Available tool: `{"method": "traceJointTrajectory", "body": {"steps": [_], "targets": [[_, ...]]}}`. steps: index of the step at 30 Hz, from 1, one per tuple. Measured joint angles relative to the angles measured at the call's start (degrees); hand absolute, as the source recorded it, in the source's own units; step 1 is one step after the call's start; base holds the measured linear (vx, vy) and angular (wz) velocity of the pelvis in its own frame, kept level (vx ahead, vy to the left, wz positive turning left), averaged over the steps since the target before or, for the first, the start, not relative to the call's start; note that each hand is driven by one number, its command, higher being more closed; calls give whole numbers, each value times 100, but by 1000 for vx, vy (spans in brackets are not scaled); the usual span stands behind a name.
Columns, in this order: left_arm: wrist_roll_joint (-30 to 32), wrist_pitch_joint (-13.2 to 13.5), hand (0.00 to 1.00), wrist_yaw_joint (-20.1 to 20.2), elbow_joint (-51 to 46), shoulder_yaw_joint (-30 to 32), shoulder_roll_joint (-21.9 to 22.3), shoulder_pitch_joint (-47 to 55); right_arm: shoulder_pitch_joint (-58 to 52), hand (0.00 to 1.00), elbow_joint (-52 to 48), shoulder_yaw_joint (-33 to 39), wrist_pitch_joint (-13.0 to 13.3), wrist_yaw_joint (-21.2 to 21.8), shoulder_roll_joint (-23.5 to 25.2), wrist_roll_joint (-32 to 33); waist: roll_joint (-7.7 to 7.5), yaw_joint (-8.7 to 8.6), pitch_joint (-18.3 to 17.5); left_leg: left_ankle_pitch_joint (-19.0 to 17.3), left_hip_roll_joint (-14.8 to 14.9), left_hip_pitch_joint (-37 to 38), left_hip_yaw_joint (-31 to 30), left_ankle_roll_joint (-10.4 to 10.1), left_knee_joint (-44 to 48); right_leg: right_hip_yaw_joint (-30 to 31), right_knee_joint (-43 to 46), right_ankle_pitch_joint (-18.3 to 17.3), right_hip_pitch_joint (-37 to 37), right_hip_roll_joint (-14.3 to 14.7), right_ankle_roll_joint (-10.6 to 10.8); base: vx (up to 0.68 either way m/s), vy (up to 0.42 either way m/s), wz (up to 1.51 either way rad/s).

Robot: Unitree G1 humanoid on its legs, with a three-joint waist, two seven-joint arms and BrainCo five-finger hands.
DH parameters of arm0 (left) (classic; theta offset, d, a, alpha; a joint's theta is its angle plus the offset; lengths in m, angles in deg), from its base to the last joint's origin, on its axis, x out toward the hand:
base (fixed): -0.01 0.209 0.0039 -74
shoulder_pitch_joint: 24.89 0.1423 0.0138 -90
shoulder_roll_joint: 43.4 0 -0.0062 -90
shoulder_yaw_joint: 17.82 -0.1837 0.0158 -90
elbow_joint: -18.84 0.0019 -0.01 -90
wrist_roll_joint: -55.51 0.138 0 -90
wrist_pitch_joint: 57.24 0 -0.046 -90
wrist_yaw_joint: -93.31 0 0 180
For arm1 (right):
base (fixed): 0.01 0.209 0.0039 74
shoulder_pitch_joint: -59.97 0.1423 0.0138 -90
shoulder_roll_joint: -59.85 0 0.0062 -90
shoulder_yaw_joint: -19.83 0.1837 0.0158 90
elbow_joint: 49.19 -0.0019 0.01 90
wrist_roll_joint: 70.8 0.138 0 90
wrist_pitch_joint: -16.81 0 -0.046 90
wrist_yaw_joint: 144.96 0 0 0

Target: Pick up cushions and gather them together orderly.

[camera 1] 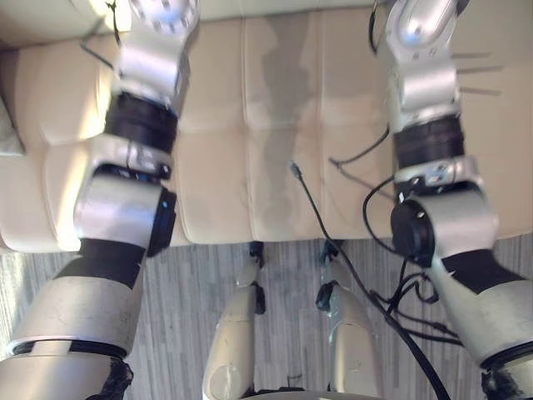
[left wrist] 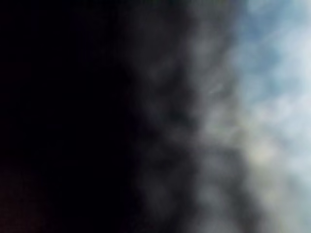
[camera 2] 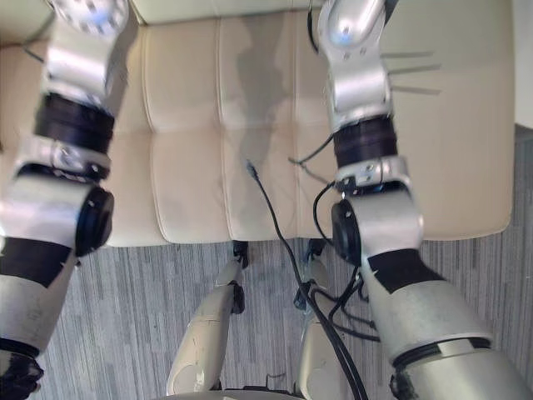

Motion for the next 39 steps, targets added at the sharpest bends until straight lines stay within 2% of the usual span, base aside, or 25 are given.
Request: {"method": "traceJointTrajectory", "body": {"steps": [4,7,10,11,13,16,19,22,27,31,33,36,39], "targets": [[-215,-29,0,156,765,6,-72,-370,455,0,965,-8,4,459,-185,840,2,3,216,76,-29,-200,-23,-10,-117,-6,-303,177,-104,30,10,-3,12,2],[-366,-46,0,463,1129,36,-63,-358,434,0,1404,-16,-9,973,-248,1578,12,21,343,76,-35,-410,-79,-11,-117,-34,-367,199,-255,33,24,7,54,8],[-458,-47,0,705,1132,390,67,-227,355,0,1384,-46,-13,1248,-279,1945,14,57,347,96,2,-693,-76,-23,-99,-34,-364,212,-519,28,40,3,64,5],[-461,-47,0,797,1126,579,194,-48,231,0,1368,-63,-13,1364,-271,2001,14,119,347,94,11,-770,-43,-24,-75,-24,-361,213,-586,28,42,5,45,-1],[-469,-45,0,923,1109,802,375,329,3,0,1301,-174,-54,1473,-238,2079,14,123,347,89,37,-850,25,-30,-40,31,-334,216,-668,38,45,11,71,-3],[-623,-48,0,1045,1083,949,582,967,-374,0,935,-432,-112,1588,-135,2130,11,132,348,9,88,-1050,113,-77,149,177,-299,226,-831,47,60,7,65,-10],[-791,-38,0,1055,733,1357,813,1598,-808,0,353,-558,-110,1619,-5,2127,9,104,349,-119,186,-1207,231,-76,365,401,-229,225,-989,132,61,-31,44,-22],[-844,78,0,1132,471,1578,821,1974,-1032,0,-36,-550,-98,1702,51,2126,9,100,349,-136,322,-1239,306,-99,407,568,-186,221,-1069,223,64,-58,0,-18],[-902,75,0,1160,452,1880,769,2521,-1449,0,-670,-538,29,1702,83,2111,9,-24,349,-169,546,-1241,364,-164,472,687,-159,142,-1074,428,128,-68,-45,-13],[-898,69,0,1159,112,2063,609,2865,-1979,0,-1208,-473,111,1700,-82,2102,8,-23,349,-141,658,-1219,379,-204,507,712,-109,135,-1073,529,136,-54,-35,-9],[-897,75,0,1155,-391,2063,327,3110,-2496,0,-1724,-339,148,1704,-243,2100,6,-9,348,-144,706,-1171,379,-237,607,725,31,89,-1045,553,83,-47,-24,-5],[-896,164,0,1159,-1073,2009,164,3736,-3428,0,-2424,-299,192,1845,-496,2081,5,-2,347,-264,753,-902,379,-290,797,756,185,-36,-736,570,13,-42,-14,1],[-899,340,0,1197,-2155,1789,165,5178,-5099,0,-3417,-387,279,2101,-649,1909,-4,46,341,-654,840,-290,381,-296,1204,786,764,-534,-200,555,8,-11,-37,-1]]}}
